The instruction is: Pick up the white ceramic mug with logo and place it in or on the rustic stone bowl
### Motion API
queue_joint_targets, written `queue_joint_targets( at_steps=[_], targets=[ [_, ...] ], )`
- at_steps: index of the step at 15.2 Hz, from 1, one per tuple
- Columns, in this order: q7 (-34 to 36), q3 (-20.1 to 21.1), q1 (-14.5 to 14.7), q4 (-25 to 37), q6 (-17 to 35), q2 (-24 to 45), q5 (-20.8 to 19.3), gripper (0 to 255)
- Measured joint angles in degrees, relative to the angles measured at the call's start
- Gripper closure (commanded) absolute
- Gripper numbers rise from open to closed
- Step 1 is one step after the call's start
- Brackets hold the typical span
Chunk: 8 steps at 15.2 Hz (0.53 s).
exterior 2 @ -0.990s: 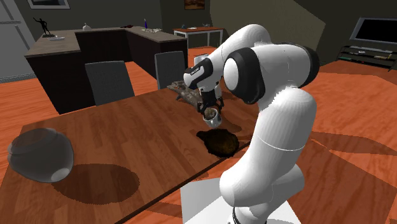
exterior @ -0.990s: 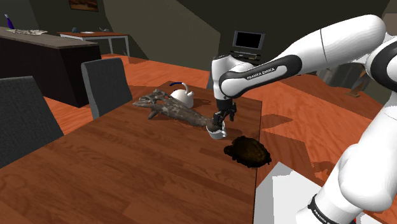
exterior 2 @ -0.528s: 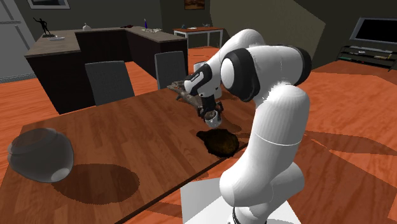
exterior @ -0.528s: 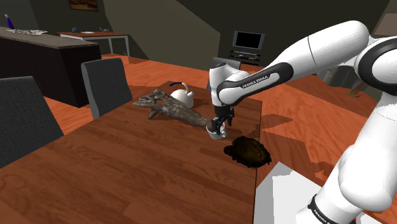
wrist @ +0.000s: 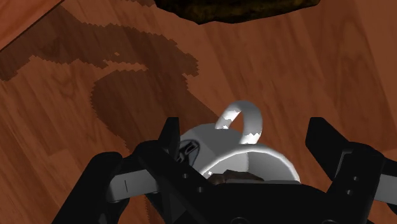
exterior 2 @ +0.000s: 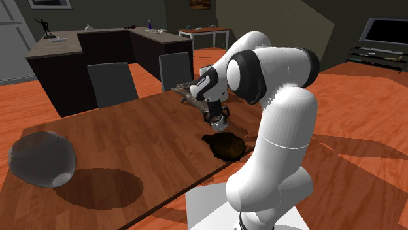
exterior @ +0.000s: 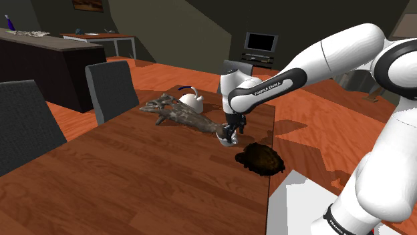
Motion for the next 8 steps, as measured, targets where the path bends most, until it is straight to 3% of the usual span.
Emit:
queue_joint_targets(
  at_steps=[1,8],
  targets=[
    [0.0,0.0,0.0,0.0,0.0,0.0,0.0,255],
    [0.0,0.0,0.0,0.0,0.0,0.0,0.0,255]
  ],
)
